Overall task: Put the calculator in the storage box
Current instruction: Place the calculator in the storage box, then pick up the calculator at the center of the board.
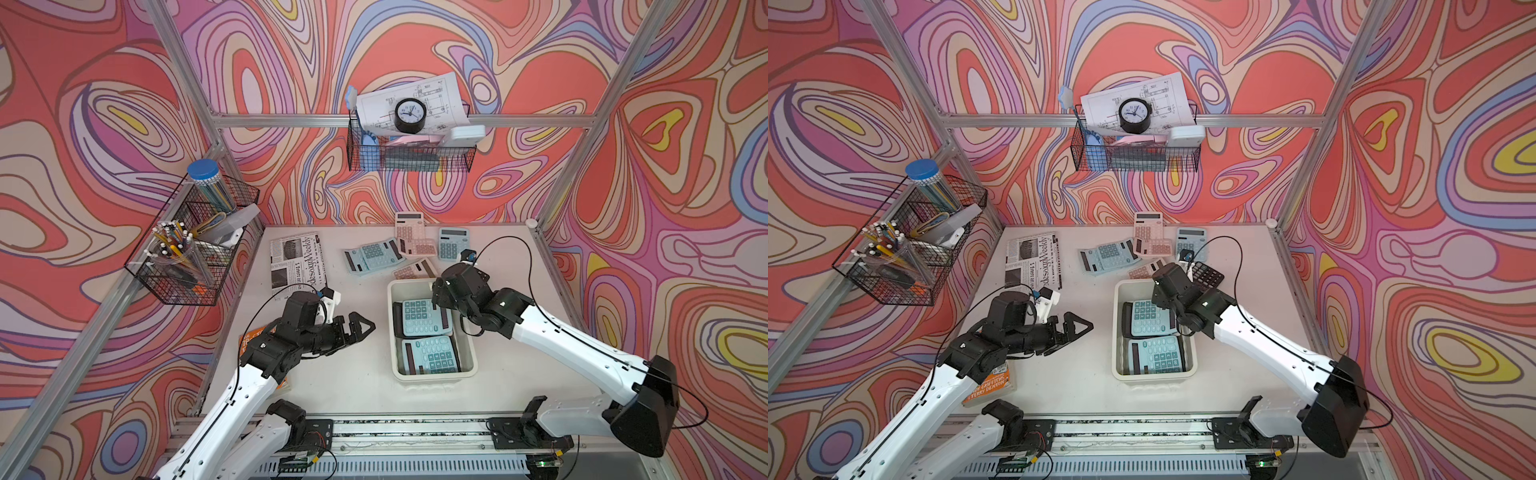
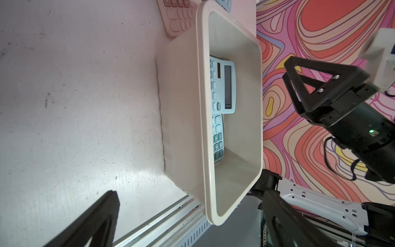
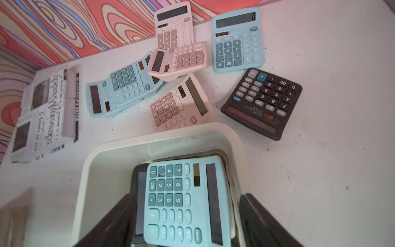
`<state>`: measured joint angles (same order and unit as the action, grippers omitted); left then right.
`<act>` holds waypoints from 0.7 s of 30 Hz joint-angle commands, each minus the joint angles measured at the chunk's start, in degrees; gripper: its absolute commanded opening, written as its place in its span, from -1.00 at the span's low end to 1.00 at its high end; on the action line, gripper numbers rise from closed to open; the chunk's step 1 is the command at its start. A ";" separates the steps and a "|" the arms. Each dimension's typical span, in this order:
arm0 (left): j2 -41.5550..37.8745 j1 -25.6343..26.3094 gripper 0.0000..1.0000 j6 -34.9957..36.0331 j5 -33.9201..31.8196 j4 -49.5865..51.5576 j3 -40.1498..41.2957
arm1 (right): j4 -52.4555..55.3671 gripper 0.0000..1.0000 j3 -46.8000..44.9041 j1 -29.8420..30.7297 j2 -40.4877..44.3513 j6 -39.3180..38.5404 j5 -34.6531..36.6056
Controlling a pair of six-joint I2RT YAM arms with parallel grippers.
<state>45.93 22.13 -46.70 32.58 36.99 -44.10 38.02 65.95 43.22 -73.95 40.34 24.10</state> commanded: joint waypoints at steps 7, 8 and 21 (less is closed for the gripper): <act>-1.25 -0.17 0.97 -2.95 0.46 -0.50 3.04 | 8.11 0.97 1.72 -0.80 4.67 -9.14 -6.85; -0.75 -0.16 0.97 -3.20 0.21 -1.29 3.05 | 8.81 0.96 1.76 -1.48 4.93 -9.18 -7.36; 8.34 6.07 0.97 -4.63 -3.61 -11.60 3.16 | 5.36 0.96 -2.30 -23.11 5.66 -12.35 -33.32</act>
<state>53.32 26.65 -51.13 31.35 29.10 -40.64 45.43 65.52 23.73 -68.66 29.21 0.12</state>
